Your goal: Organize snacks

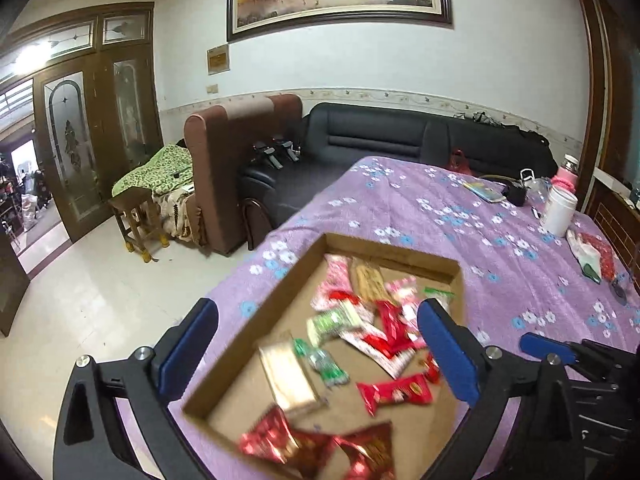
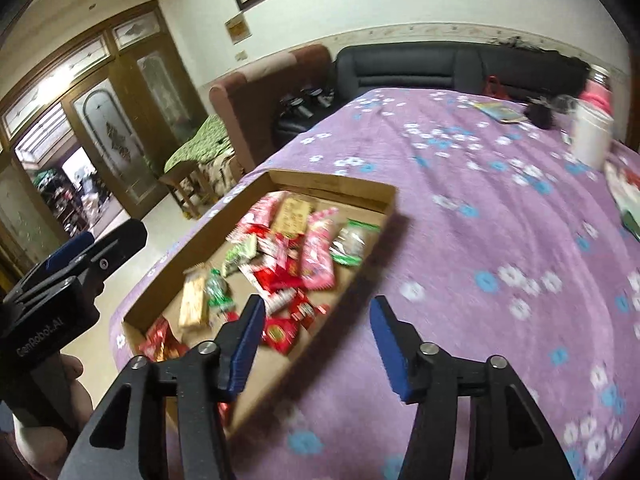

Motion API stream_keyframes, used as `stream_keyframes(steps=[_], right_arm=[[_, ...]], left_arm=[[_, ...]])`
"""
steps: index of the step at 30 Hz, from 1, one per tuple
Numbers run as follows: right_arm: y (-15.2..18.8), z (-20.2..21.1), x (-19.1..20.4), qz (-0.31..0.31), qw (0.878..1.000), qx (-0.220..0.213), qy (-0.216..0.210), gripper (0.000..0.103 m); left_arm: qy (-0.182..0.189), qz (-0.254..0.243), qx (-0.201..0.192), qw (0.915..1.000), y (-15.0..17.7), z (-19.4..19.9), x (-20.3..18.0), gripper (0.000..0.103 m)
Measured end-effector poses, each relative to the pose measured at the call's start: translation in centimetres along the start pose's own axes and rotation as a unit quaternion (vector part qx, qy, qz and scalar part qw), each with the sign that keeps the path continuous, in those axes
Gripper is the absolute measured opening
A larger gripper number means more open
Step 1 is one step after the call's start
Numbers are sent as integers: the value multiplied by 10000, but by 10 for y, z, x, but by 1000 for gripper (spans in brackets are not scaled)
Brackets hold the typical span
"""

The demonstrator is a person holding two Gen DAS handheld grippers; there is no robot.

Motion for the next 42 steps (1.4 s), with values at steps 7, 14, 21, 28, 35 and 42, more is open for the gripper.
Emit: stream_keyframes(steps=[7, 14, 21, 28, 35, 42], right_arm=[[33, 36, -20, -8, 9989, -222, 403, 66], [56, 52, -36, -35, 9970, -282, 715, 68], [67, 62, -35, 161, 9950, -361, 912, 70], [69, 66, -17, 446, 9938, -465, 912, 71], [73, 65, -3, 635, 9930, -434, 895, 75], [73, 55, 18, 899, 9924, -292, 787, 79]], left_arm=[[35, -211, 263, 9994, 25, 14, -28, 100], [105, -330, 292, 9990, 32, 25, -46, 100], [-61, -188, -220, 9996, 30, 48, -46, 100], [-488, 353, -1383, 9886, 39, 89, -23, 103], [-150, 175, -525, 9984, 44, 62, -26, 103], [-106, 292, -205, 9993, 50, 51, -20, 103]])
Point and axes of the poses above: each gripper's, at about its wrist camera, not at the fingertips, and z roughly against the way its jaws point, x to its left, y to its underside, the point moved 1 cm from there along -z, roughly the way its jaws point, and after that the axes turned 6 degrees about -y, right-handed, at the moved point
